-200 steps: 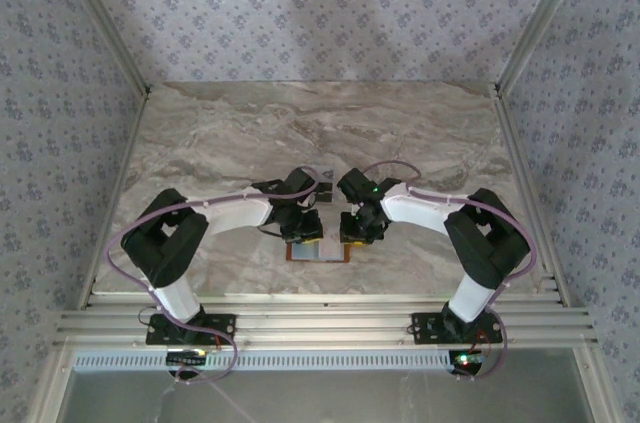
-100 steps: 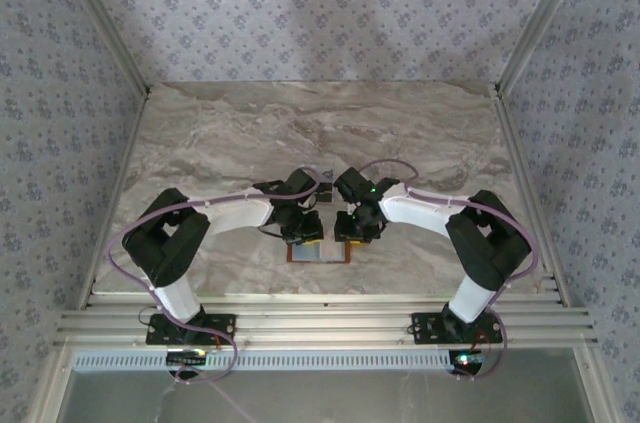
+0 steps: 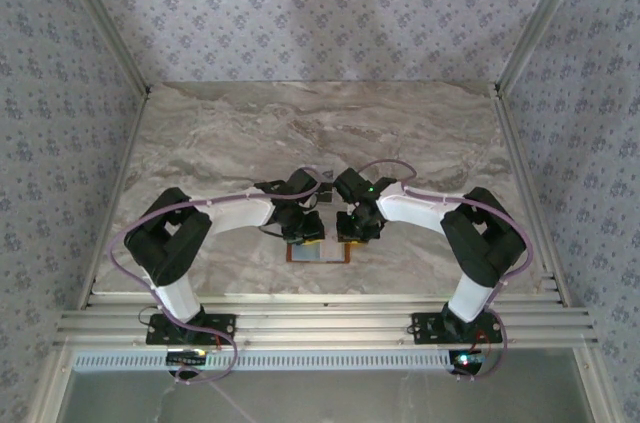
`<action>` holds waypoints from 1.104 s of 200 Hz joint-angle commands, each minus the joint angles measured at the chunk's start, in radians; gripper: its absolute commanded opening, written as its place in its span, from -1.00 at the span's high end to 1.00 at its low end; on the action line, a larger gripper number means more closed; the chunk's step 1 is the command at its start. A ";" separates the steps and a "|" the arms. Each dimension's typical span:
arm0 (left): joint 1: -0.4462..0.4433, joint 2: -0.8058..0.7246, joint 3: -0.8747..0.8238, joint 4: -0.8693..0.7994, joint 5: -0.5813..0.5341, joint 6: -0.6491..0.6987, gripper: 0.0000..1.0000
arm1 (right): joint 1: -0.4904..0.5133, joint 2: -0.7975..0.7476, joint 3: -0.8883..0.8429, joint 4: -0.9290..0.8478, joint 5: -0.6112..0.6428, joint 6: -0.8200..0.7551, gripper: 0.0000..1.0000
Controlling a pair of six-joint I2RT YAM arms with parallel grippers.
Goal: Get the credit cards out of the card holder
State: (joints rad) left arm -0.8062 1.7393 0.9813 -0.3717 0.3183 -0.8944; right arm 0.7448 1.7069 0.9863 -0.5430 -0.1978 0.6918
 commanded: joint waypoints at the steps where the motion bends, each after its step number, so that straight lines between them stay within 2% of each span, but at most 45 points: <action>1: -0.017 0.032 0.039 -0.012 0.026 0.023 0.59 | 0.009 0.030 0.003 0.000 0.003 0.009 0.58; 62: -0.030 0.052 0.059 -0.041 0.018 0.040 0.55 | 0.008 0.018 -0.008 -0.002 0.007 0.011 0.59; 109: -0.036 0.038 0.091 -0.181 -0.110 0.080 0.58 | 0.005 0.007 -0.018 -0.006 0.014 0.015 0.60; 131: -0.036 0.028 0.098 -0.218 -0.135 0.097 0.58 | 0.002 0.005 -0.028 -0.006 0.017 0.017 0.60; 188: -0.030 -0.014 0.095 -0.236 -0.160 0.105 0.59 | -0.003 -0.001 -0.031 -0.009 0.021 0.018 0.54; 221: -0.019 -0.065 0.076 -0.143 -0.105 0.079 0.56 | -0.004 -0.004 -0.029 -0.014 0.022 0.020 0.54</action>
State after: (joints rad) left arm -0.8375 1.7409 1.0653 -0.5484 0.1921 -0.8089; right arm 0.7441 1.7020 0.9787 -0.5331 -0.1970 0.6922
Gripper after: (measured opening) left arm 0.217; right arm 0.230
